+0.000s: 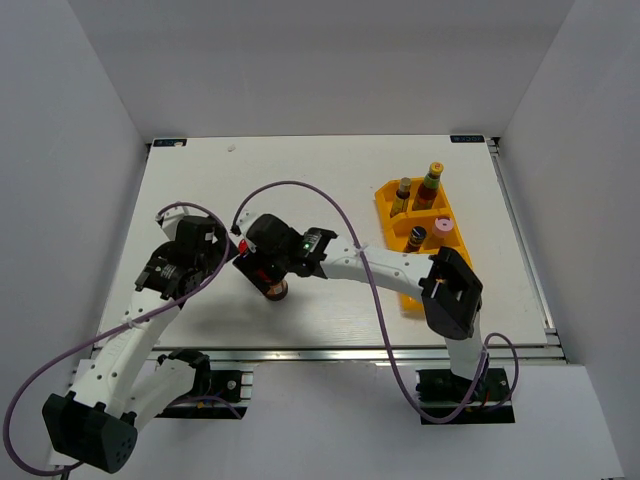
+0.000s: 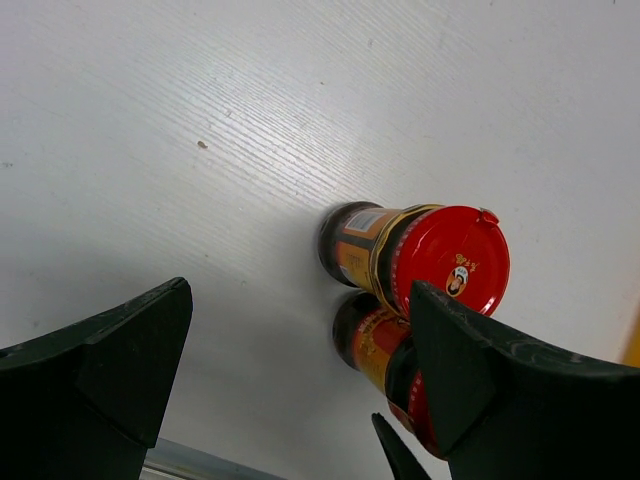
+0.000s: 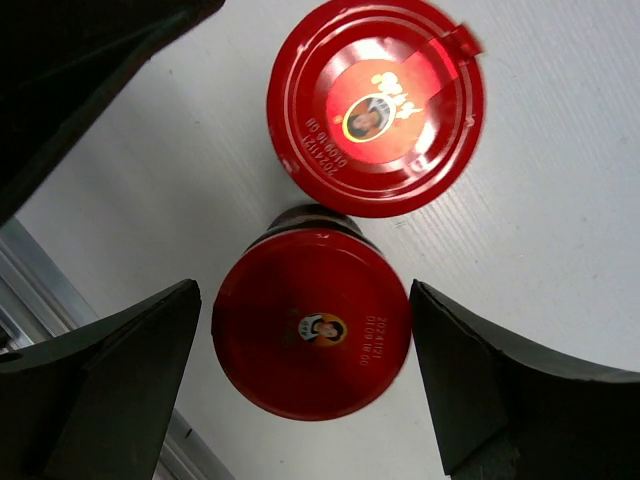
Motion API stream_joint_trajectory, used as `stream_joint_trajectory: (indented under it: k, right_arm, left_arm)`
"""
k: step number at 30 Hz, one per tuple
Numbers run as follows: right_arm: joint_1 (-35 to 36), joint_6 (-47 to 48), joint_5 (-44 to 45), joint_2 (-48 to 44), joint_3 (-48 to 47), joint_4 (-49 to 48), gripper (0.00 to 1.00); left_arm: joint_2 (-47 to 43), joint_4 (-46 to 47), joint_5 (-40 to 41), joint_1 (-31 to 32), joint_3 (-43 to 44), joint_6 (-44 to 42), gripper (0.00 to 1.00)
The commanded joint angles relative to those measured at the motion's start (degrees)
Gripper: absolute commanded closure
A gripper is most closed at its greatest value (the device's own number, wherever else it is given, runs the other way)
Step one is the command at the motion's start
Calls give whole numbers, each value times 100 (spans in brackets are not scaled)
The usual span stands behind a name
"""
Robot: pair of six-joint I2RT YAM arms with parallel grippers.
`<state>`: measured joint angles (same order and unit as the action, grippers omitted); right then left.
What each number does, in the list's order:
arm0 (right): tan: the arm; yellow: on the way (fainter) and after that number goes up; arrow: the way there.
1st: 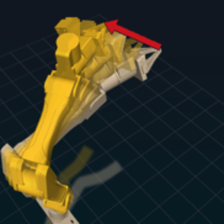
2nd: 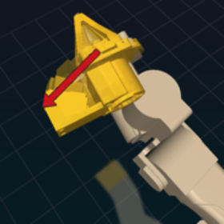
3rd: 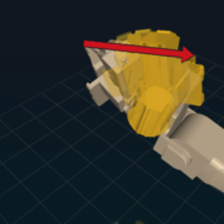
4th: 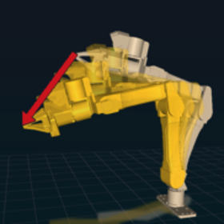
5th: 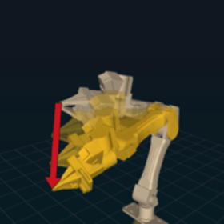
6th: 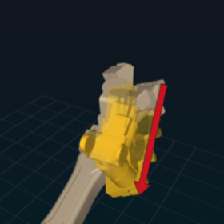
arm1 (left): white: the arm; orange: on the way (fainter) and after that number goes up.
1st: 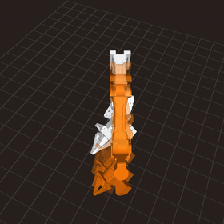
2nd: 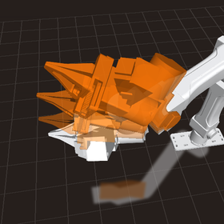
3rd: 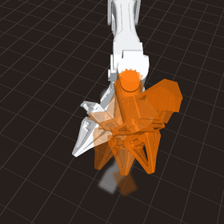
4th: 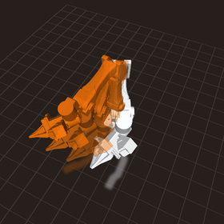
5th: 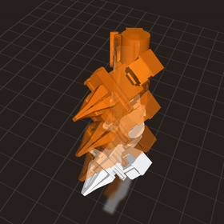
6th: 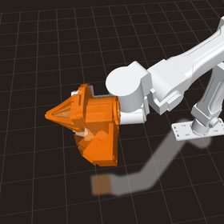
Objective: Organize the condiment bottles
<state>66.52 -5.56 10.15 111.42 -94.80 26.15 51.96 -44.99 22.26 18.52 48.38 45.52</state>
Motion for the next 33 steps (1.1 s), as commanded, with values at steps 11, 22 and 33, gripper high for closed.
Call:
stream_joint_trajectory:
  k: [11,22,33]
  right_arm:
    - [133,-358,549,-32,-258,514,44]
    - [-314,-551,1305,-2060,1129,84,79]
    - [-2693,-1298,1585,-4997,3046,794,81]
  left_arm:
    - [-108,-27,173,20,163,71,2]
    - [-231,78,16,20,136,19,2]
    - [-187,456,-433,20,277,-95,2]
